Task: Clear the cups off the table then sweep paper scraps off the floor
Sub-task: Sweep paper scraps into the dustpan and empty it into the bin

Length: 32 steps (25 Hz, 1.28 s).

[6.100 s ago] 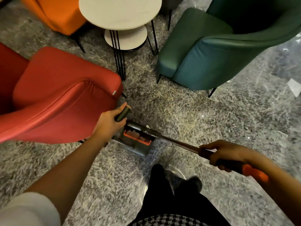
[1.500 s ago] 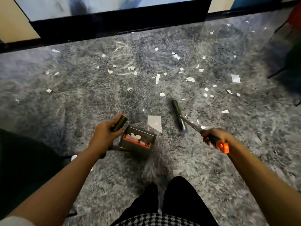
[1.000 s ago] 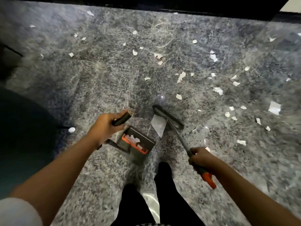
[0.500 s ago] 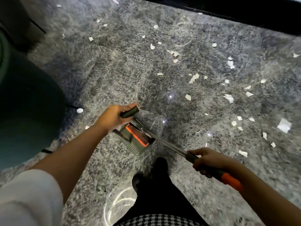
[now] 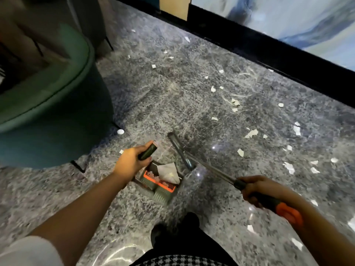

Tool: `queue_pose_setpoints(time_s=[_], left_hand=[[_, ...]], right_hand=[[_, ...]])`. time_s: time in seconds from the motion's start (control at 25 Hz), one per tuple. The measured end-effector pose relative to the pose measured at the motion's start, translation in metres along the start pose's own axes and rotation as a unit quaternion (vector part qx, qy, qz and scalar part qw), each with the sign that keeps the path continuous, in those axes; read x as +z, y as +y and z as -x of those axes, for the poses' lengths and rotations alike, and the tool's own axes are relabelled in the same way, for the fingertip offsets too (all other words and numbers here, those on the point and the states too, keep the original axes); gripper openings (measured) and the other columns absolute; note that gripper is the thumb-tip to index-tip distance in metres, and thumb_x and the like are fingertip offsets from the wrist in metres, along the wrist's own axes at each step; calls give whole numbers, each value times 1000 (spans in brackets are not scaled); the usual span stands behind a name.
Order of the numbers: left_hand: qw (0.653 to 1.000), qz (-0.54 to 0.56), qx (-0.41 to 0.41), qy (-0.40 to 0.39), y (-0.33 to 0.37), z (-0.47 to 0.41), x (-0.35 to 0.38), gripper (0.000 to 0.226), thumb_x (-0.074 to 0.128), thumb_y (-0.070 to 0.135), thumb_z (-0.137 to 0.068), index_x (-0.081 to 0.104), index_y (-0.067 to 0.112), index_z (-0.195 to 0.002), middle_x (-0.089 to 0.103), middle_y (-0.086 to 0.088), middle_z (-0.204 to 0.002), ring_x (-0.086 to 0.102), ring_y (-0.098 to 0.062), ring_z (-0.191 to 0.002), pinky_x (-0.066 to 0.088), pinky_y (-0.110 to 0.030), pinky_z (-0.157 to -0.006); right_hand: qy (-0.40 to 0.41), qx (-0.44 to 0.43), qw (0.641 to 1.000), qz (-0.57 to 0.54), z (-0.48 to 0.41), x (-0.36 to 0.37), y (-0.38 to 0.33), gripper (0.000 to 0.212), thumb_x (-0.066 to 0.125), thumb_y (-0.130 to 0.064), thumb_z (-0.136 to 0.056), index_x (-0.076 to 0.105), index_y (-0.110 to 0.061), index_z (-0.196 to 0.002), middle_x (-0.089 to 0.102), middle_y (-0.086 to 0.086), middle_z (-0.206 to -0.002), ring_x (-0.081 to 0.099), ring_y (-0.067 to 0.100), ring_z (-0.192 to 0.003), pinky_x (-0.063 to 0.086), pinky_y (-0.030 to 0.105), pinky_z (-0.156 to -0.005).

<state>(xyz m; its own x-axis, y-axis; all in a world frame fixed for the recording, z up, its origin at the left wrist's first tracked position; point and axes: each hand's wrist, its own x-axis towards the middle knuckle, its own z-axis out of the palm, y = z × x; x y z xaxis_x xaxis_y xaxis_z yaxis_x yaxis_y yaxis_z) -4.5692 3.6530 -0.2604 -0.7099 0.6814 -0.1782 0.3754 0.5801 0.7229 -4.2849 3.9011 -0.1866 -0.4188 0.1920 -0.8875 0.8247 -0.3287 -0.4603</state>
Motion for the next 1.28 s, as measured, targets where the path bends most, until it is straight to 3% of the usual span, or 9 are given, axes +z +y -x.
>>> queue_pose_setpoints(time_s=[0.12,0.24,0.32,0.56,0.76,0.96,1.04,1.2,1.28], left_hand=[[995,23,-38,85,-25,27,-29,38,75,7,-77,68,8,-115,69,-1,-93,68,-19,-87,39,-9,-65],[987,62,-62,134,-38,62,-46,45,74,-1,-76,65,8,-120,62,15,-92,53,23,-79,34,4,-69],[979,84,-87,165,-45,81,-53,46,73,-5,-75,65,7,-119,63,14,-100,42,35,-77,33,6,-73],[943,121,-214,226,-43,116,-48,44,73,8,-80,64,19,-122,70,-1,-104,52,1,-90,49,-28,-88],[893,152,-264,331,-21,145,-21,62,74,8,-79,58,56,-115,57,35,-89,46,20,-83,39,2,-73],[853,81,-357,371,1,171,3,67,75,8,-77,50,43,-129,53,15,-80,44,1,-73,38,-14,-64],[839,38,-397,369,11,180,6,62,75,9,-77,54,32,-130,57,3,-71,49,-12,-59,41,-29,-59],[832,34,-422,357,28,201,18,59,75,11,-78,54,25,-132,65,-5,-83,62,-28,-82,49,-35,-65],[827,41,-443,345,30,212,27,61,73,12,-80,51,26,-135,67,-12,-82,62,-34,-79,50,-38,-71]], right_hand=[[-17,-8,999,33,-36,13,-54,24,44,11,-89,51,-5,-105,47,12,-54,44,12,-31,35,15,-30],[-37,-3,997,64,-77,34,-107,14,43,10,-91,49,-3,-92,50,7,-44,46,10,-29,35,15,-28],[-39,-15,992,122,-110,55,-144,19,41,11,-91,47,-2,-79,49,7,-40,46,9,-27,34,13,-27],[-26,-105,928,358,-203,112,-245,22,47,14,-82,49,-2,-67,45,13,-54,41,10,-24,32,12,-28],[-34,-127,896,424,-253,139,-288,23,46,15,-80,43,-3,-65,43,11,-53,39,13,-23,30,15,-27],[-40,-117,850,511,-247,155,-280,25,46,17,-79,45,0,-62,41,7,-29,37,13,-19,31,12,-27],[-50,-104,848,517,-236,149,-277,22,44,19,-79,46,0,-68,39,8,-28,36,13,-18,30,11,-27],[-98,-59,890,441,-213,129,-280,25,34,17,-87,42,-3,-74,38,8,-33,34,10,-19,28,8,-27],[-114,-35,912,393,-203,125,-278,28,28,16,-89,38,-5,-73,37,8,-43,34,10,-19,28,8,-26]])
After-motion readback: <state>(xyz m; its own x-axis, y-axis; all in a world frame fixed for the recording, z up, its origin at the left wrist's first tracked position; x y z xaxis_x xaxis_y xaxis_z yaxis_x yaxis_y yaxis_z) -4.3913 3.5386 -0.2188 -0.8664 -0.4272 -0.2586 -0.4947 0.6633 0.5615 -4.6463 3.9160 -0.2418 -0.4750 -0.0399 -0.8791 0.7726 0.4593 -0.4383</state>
